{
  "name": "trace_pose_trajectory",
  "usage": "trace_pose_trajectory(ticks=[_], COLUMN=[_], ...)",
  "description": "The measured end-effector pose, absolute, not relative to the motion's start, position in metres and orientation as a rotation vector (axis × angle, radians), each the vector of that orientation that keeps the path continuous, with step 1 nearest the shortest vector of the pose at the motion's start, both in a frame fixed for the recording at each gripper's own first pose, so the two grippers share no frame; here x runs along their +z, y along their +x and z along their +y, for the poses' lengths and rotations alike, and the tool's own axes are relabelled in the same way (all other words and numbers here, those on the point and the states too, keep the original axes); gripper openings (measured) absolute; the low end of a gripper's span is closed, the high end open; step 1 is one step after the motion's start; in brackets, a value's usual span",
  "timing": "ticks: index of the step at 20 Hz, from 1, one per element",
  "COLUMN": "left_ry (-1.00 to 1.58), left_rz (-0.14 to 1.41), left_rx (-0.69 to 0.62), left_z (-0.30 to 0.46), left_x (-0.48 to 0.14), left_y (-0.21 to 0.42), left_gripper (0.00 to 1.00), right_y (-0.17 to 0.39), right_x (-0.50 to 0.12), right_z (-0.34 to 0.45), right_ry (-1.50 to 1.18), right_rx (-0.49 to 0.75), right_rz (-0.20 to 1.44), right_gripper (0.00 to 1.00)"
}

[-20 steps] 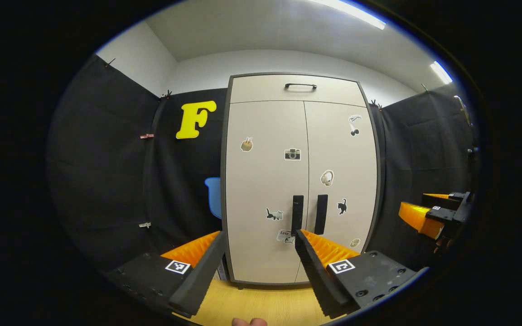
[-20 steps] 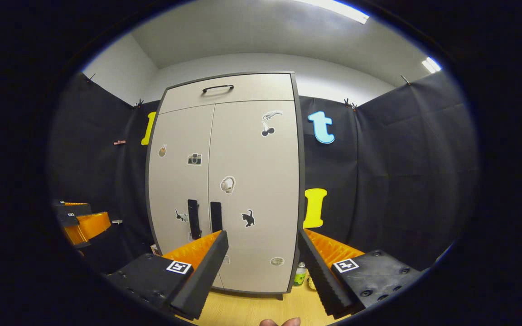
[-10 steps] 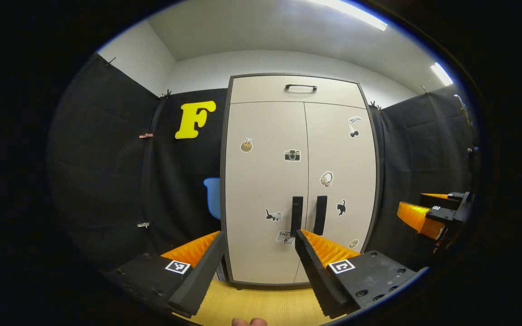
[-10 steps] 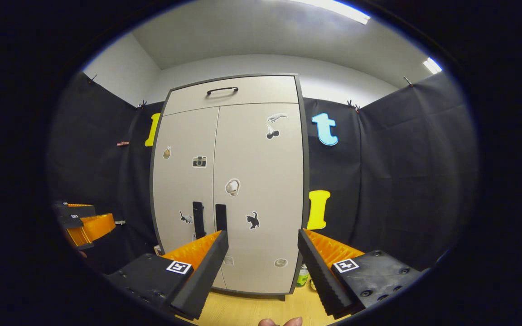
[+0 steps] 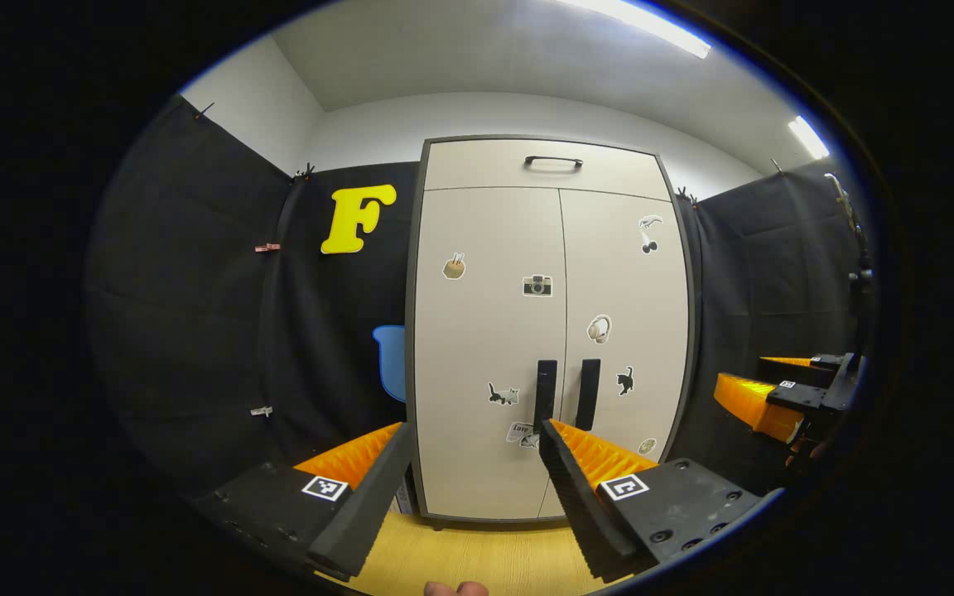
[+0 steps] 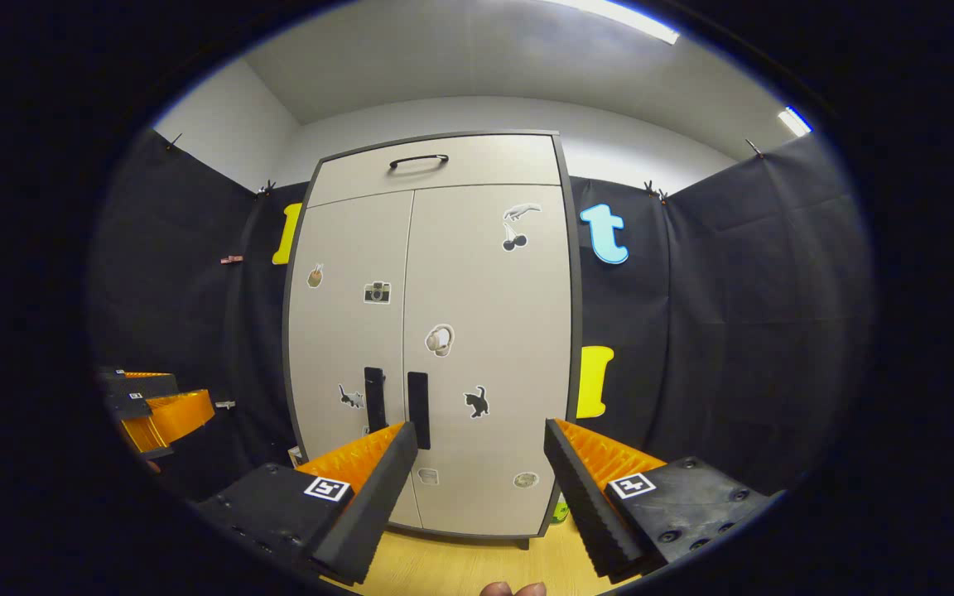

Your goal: Open the right door of the double-door shoe cabinet with the right hand, and open the left door with the left hand.

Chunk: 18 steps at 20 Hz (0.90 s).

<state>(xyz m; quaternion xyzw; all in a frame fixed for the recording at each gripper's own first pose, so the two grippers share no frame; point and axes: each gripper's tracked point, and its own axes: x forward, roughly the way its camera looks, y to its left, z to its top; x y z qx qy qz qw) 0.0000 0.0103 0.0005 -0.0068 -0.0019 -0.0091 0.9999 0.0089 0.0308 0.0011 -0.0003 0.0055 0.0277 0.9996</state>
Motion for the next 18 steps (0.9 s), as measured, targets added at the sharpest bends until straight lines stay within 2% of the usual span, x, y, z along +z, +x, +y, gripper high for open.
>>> trace_pose_trajectory(ticks=[11, 18], left_ry=[-0.011, -0.042], left_rz=[0.024, 0.046], left_rx=[-0.034, -0.046], left_z=[0.025, 0.038], left_x=[-0.014, -0.025], left_y=[-0.009, -0.01], left_gripper=[0.95, 0.95], right_y=[0.096, 0.168], right_x=[-0.035, -0.061], right_z=[0.099, 0.119], right_ry=[0.05, 0.019], right_rx=[0.115, 0.078], right_rz=[0.084, 0.078], right_gripper=[0.98, 0.98])
